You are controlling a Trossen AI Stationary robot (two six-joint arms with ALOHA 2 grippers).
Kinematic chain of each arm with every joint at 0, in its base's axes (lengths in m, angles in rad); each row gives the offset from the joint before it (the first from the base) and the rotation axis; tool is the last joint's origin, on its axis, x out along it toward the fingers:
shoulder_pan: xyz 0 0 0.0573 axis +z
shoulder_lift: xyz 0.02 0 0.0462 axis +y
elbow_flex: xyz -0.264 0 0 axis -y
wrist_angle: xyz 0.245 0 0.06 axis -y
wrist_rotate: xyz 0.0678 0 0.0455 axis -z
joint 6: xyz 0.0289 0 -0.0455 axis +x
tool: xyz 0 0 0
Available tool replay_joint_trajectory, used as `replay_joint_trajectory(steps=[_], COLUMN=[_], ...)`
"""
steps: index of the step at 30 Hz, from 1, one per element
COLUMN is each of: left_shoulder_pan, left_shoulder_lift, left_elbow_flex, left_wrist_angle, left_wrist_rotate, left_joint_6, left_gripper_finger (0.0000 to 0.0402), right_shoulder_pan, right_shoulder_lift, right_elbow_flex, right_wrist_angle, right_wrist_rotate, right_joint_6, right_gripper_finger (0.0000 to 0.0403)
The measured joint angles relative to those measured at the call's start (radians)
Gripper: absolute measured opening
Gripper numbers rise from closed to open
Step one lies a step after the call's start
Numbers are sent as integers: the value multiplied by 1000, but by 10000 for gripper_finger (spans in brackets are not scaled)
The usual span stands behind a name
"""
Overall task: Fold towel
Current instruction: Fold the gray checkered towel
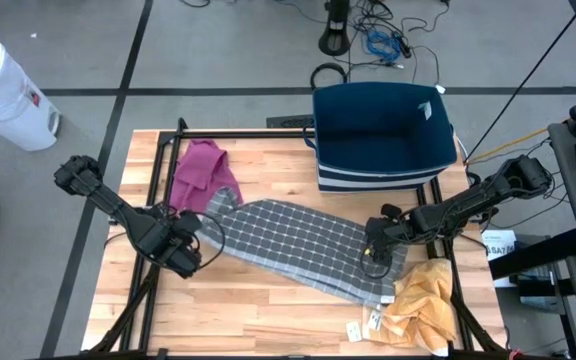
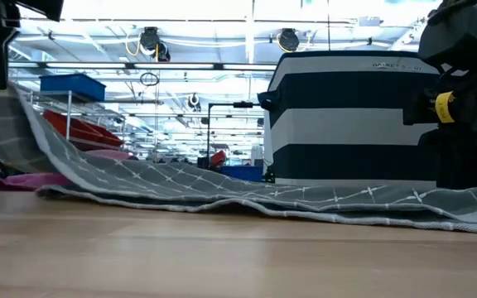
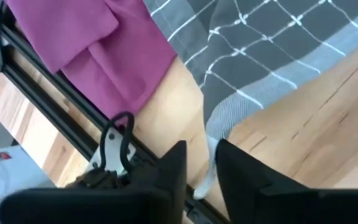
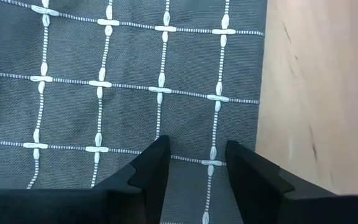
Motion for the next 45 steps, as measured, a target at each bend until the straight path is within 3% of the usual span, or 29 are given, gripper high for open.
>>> replay_joint_trajectory(steps=[5, 10, 15, 20, 27, 36, 45], left_shoulder_pan=[0, 0, -15, -8, 66, 213, 311], left_shoulder_lift=[0, 0, 0, 20, 105, 223, 287], left_elbow_flex=[0, 0, 0, 0, 0, 0, 0], left_wrist_angle=[2, 42, 290, 485, 522, 716, 826], left_wrist_rotate=[-30, -51, -62, -166, -312, -321, -313], left_joint_6=[5, 37, 217, 377, 479, 747, 916], left_gripper_finger=[144, 160, 161, 161, 161, 161, 161], right_shoulder_pan=[0, 0, 1, 1, 1, 1, 13], right_shoulder_lift=[-9, -9, -10, -6, -10, -12, -12], right_elbow_flex=[2, 2, 20, 81, 163, 163, 164], right_wrist_angle=[-27, -28, -40, -65, -45, -124, -423], right_wrist_rotate=[0, 0, 1, 50, 103, 87, 20], right_joint_6=[14, 22, -16, -64, -86, 87, 403], right_gripper_finger=[150, 150, 150, 150, 150, 150, 150])
